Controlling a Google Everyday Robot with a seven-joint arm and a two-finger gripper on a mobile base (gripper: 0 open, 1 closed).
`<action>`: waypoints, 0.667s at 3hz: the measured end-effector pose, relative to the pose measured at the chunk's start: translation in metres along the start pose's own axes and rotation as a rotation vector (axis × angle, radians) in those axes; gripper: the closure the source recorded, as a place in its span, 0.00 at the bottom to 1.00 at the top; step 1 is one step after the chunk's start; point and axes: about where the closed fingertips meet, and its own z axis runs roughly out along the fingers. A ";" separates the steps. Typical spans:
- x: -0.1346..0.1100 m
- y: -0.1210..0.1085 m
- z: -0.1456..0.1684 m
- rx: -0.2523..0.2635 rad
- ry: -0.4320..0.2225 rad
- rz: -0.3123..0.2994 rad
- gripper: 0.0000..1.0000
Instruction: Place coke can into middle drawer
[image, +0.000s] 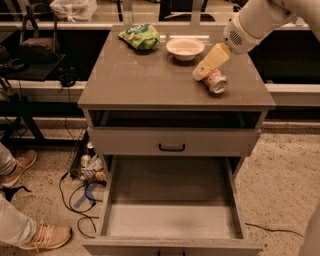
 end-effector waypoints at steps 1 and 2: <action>-0.005 -0.002 0.037 -0.008 0.034 0.033 0.00; -0.002 -0.007 0.073 -0.003 0.085 0.070 0.02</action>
Offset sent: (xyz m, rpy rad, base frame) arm 0.0535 0.0211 -0.0711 -0.0421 0.0992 -0.0999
